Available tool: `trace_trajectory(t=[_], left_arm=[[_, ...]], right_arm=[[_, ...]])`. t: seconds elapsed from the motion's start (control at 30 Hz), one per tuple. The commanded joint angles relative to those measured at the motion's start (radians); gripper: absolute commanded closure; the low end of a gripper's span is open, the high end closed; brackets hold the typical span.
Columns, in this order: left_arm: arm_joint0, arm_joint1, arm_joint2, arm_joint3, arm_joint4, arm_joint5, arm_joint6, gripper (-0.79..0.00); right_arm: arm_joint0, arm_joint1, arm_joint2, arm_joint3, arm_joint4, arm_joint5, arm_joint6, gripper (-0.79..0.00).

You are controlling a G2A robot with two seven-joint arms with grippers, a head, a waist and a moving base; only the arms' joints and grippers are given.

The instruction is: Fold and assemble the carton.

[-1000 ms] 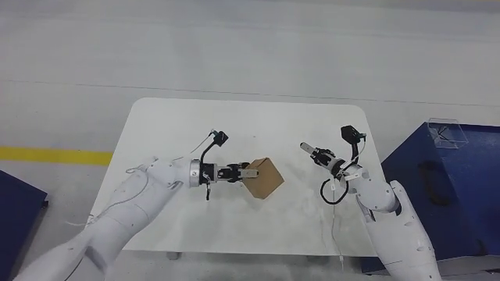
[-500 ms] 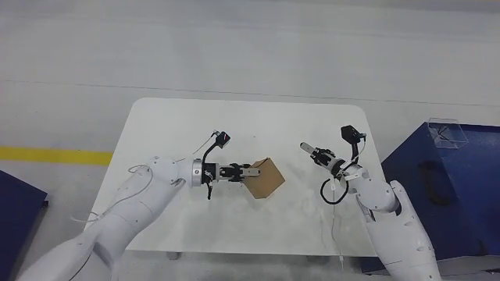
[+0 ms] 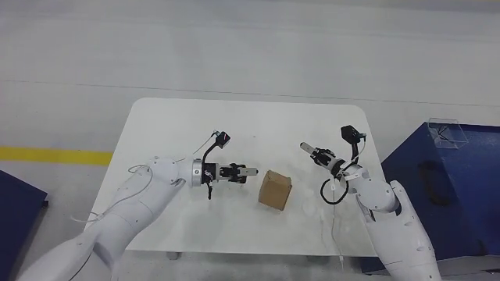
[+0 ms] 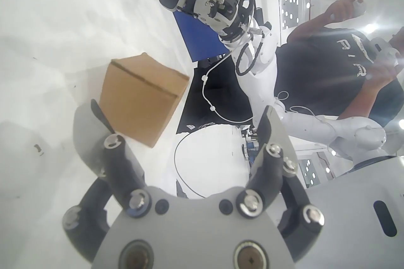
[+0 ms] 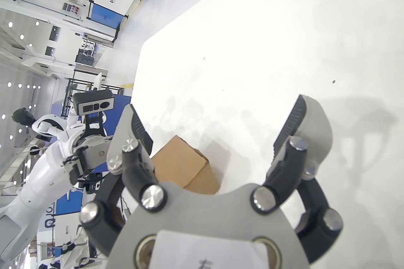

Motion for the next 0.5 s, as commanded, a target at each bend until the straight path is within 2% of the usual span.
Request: trace_trajectory(t=[0.0,0.27,0.37,0.47], left_arm=[[0.000,0.000,0.000,0.000,0.000,0.000,0.000,-0.785],[0.000,0.000,0.000,0.000,0.000,0.000,0.000,-0.785],[0.021,0.006,-0.024,-0.032,-0.027,0.039,0.015,-0.785],[0.016,0.013,-0.036,-0.079,0.087,-0.007,0.140,-0.785]], right_arm=[[0.000,0.000,0.000,0.000,0.000,0.000,0.000,-0.785],[0.000,0.000,0.000,0.000,0.000,0.000,0.000,-0.785],[-0.006,0.001,-0.003,-0.002,-0.012,-0.004,-0.003,-0.785],[-0.018,0.002,0.006,-0.013,-0.020,0.000,-0.032,-0.785]])
